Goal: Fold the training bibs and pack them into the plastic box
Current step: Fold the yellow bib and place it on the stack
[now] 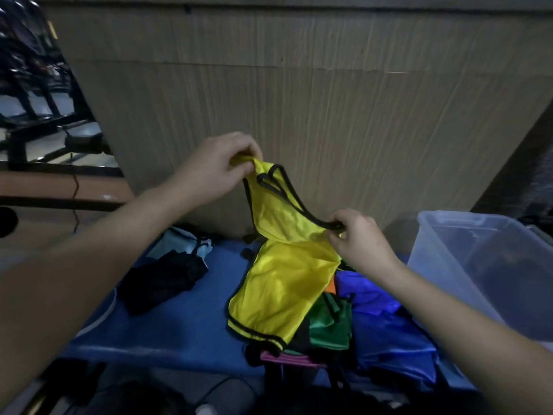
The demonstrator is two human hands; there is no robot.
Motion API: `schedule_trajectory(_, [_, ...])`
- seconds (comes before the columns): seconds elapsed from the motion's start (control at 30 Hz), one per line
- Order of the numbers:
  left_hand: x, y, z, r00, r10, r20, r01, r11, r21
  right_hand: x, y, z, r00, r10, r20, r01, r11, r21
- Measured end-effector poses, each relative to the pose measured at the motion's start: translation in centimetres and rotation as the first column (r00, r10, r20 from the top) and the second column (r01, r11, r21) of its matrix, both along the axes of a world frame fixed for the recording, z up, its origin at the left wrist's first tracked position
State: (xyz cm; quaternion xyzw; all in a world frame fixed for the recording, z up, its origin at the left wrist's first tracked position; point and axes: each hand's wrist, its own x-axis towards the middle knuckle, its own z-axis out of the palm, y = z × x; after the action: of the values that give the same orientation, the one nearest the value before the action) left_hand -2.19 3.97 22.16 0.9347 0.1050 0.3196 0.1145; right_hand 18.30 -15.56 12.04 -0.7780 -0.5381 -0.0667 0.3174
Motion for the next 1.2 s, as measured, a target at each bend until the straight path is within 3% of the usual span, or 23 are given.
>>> schedule_trajectory(0.33, [-5.6, -2.4, -10.0, 0.996, -0.061, -0.069, 0.054, 0.994, -0.097, -1.5, -0.4, -5.4, 1.000, 0.020, -0.008, -0.020, 0.998, -0.064])
schedule_trajectory(0.47, [-3.2, -0.4, -9.1, 0.999, -0.027, -0.021, 0.024, 0.992, -0.123, 0.6, 1.6, -4.9, 0.998, -0.055, -0.041, 0.052, 0.996, -0.073])
schedule_trajectory(0.63, [2.4, 2.5, -4.7, 0.996, 0.019, 0.082, -0.013, 0.998, -0.065, 4.3, 5.0, -2.5, 0.994, -0.095, -0.045, 0.097, 0.994, 0.055])
schedule_trajectory(0.83, [7.6, 3.8, -2.9, 0.990, -0.026, 0.137, 0.026, 1.000, -0.002, 7.8, 6.1, -2.2, 0.986, -0.111, -0.128, 0.123, 0.988, 0.088])
schedule_trajectory(1.2, [1.0, 1.4, -13.5, 0.989, -0.142, 0.040, 0.145, 0.984, -0.099, 4.5, 0.8, -8.3, 0.980, 0.028, -0.198, -0.036, 0.999, -0.039])
